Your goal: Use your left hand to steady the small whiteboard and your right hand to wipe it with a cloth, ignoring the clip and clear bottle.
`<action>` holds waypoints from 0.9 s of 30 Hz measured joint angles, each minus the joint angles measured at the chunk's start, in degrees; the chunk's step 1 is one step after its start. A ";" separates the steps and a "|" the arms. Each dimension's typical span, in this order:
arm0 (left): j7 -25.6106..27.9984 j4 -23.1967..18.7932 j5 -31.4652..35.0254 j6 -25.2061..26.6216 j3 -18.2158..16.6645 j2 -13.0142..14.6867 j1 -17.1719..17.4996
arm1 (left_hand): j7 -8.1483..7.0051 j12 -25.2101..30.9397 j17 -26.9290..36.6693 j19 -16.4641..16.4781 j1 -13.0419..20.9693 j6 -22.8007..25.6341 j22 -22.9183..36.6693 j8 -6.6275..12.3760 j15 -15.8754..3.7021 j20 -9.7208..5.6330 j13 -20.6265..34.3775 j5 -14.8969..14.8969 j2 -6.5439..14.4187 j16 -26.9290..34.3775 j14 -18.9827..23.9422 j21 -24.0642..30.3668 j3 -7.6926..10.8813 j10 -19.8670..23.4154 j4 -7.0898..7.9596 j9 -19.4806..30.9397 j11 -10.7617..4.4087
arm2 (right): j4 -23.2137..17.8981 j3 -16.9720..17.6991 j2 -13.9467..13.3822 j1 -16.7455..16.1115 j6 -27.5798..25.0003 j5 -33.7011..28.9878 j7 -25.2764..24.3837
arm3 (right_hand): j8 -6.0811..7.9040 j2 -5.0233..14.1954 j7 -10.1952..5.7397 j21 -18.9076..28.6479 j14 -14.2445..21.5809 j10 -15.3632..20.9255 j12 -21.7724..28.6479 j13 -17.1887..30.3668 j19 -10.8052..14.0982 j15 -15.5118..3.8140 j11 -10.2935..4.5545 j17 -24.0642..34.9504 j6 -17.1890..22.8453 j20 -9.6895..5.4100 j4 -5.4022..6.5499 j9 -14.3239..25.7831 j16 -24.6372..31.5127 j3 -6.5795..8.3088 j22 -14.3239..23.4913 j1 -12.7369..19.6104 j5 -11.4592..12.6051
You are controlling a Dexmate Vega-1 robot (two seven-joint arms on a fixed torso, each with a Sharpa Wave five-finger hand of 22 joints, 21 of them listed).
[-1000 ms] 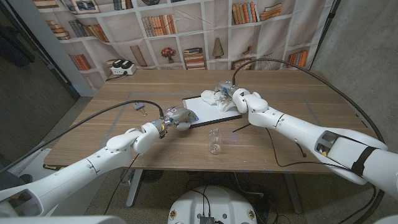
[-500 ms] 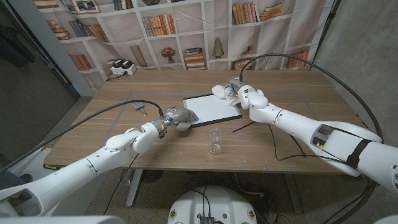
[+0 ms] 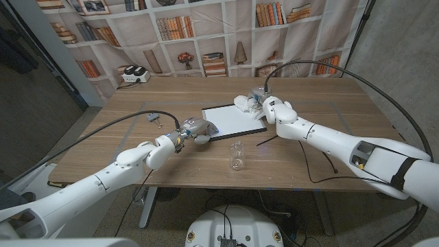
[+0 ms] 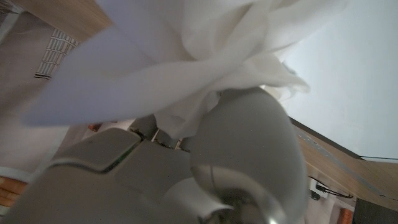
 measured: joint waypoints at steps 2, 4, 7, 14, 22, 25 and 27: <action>0.00 0.05 -0.07 -0.03 0.02 -0.06 -0.01 | 0.00 0.00 0.00 0.00 0.00 0.00 0.00 -0.16 0.00 0.00 0.00 0.00 0.00 0.00 0.00 0.00 0.08 0.00 0.08 0.01 0.00 | -1.17 -0.28 -0.26 -0.45 0.95 -0.20 0.02 | 0.00 0.00 0.00 0.00 0.00 0.00 -0.01 0.00 0.00 0.00 0.00 0.00 0.00 0.00 0.00 0.00 0.00 0.00 -0.09 0.01 0.00; -0.01 0.06 -0.15 -0.09 0.03 -0.07 -0.02 | 0.00 0.00 0.00 0.00 -0.01 0.00 0.00 -0.16 0.00 0.00 0.00 0.00 0.01 0.00 0.00 0.00 0.08 0.00 0.08 0.07 0.01 | -1.70 -0.41 -0.40 -0.72 1.17 -0.25 0.02 | 0.00 -0.01 0.00 0.02 0.00 0.00 -0.02 0.00 0.00 0.00 0.00 0.04 0.00 0.00 0.00 -0.02 0.00 0.00 -0.26 0.01 0.00; -0.06 0.15 -0.26 -0.17 0.07 -0.23 -0.10 | 0.10 0.00 0.00 0.00 -0.01 0.10 0.00 -0.16 0.00 0.00 0.00 0.00 0.02 0.00 0.00 0.00 0.08 0.08 0.08 0.15 0.10 | -2.48 -0.58 -0.62 -1.16 2.77 -0.63 0.07 | 0.00 -0.02 0.00 0.29 0.00 0.00 -0.05 0.00 0.00 0.00 0.00 0.27 0.00 0.00 0.00 -0.08 0.00 0.00 -0.26 0.02 -0.01; -0.26 0.23 -0.44 -0.20 0.11 -0.44 -0.26 | 0.21 0.00 0.01 0.00 -0.68 0.21 0.00 -0.18 0.00 0.00 0.00 -0.21 0.66 0.00 0.00 0.00 0.56 0.09 0.08 0.31 0.11 | -5.18 -0.53 -1.84 -2.79 6.15 -1.30 0.36 | 0.00 -0.02 0.03 0.29 0.00 0.00 -0.25 0.00 -0.22 0.00 -0.01 0.27 0.02 0.22 -0.23 -0.16 -0.01 0.24 -0.48 0.03 -0.04; -0.53 0.46 -0.52 -0.26 0.25 -0.62 -0.69 | 0.39 0.00 0.01 0.00 -0.89 0.41 0.00 -0.19 0.00 0.00 0.00 -0.21 0.44 0.00 0.00 0.01 0.80 0.17 -0.16 0.33 0.20 | -9.13 0.68 -3.95 -5.03 10.61 -1.69 0.39 | 0.00 -0.02 0.21 0.29 0.00 -0.01 -0.47 0.01 -0.22 0.00 -0.01 0.27 0.20 0.22 -0.19 -0.16 -0.07 0.28 -0.53 0.04 -0.06; -0.61 0.62 -0.52 -0.45 0.31 -0.69 -0.91 | 0.39 0.00 0.01 0.00 -0.88 0.41 0.00 -0.19 0.00 0.00 0.00 -0.21 0.44 0.00 0.00 0.01 0.85 0.17 -0.11 0.35 0.21 | -11.09 1.49 -4.86 -6.18 12.72 -1.99 0.24 | 0.00 -0.02 0.21 0.29 0.00 -0.01 -0.58 0.01 -0.21 0.00 -0.02 0.27 0.20 0.22 0.08 -0.17 -0.09 0.56 -0.58 0.04 -0.23; -0.65 0.63 -0.52 -0.56 0.31 -0.70 -0.92 | 0.39 0.00 0.01 0.00 -0.88 0.41 0.00 -0.19 0.00 0.00 0.00 -0.21 0.44 0.00 0.00 0.01 1.03 0.16 0.08 0.40 0.20 | -11.84 1.90 -5.21 -6.70 12.80 -2.01 0.23 | 0.00 -0.03 0.21 0.29 0.00 -0.01 -0.56 0.01 -0.21 0.00 -0.01 0.27 0.20 0.21 0.08 -0.17 -0.19 0.55 -0.80 0.05 -0.23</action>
